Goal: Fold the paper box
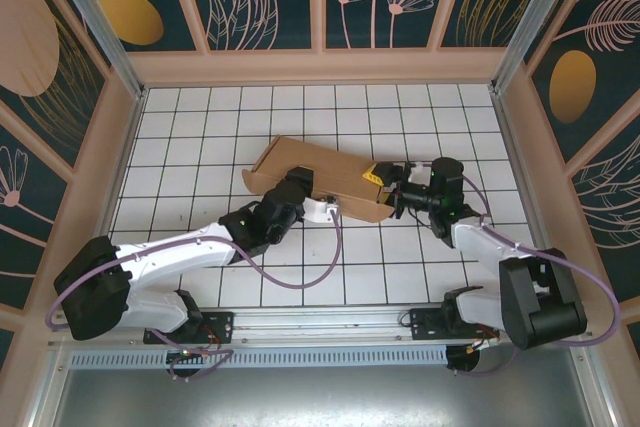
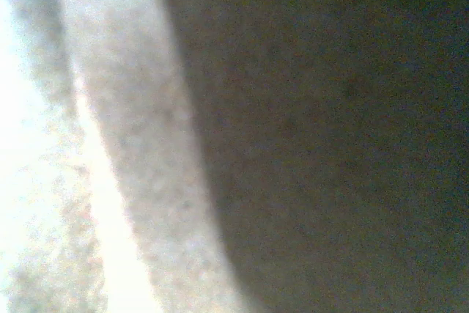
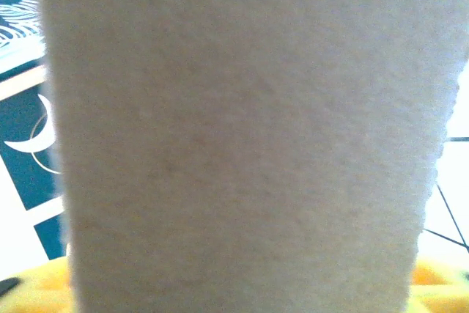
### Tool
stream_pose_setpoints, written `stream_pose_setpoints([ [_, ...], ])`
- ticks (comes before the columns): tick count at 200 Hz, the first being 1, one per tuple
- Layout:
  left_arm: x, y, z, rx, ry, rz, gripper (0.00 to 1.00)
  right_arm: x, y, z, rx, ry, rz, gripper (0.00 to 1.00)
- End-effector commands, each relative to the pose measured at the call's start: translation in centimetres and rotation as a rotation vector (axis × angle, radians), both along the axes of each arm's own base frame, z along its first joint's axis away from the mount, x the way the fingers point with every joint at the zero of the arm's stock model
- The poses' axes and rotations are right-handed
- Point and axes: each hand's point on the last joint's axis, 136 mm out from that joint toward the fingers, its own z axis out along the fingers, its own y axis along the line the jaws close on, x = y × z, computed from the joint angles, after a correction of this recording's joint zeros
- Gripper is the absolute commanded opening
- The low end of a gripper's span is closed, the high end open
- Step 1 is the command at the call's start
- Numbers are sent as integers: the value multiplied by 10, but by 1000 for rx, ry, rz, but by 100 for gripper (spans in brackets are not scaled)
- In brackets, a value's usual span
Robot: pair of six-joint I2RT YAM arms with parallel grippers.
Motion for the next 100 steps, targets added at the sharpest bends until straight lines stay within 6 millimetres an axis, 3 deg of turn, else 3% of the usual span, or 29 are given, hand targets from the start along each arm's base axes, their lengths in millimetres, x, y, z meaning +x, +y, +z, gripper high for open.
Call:
stream_pose_setpoints([
  [1,7,0,43,-125,-28,50,28,-15,1,-3,-16,-12,48,76],
  [20,6,1,44,-122,9,63,29,-14,-10,-10,-72,-12,22,99],
  [47,6,2,43,-117,104,110,30,-16,-35,-25,-235,7,-20,99],
  [69,1,1,45,-128,210,148,30,-20,-65,-43,-502,30,-63,99],
  [100,-15,-2,43,-184,406,189,31,-23,-136,-41,-949,15,-205,99],
])
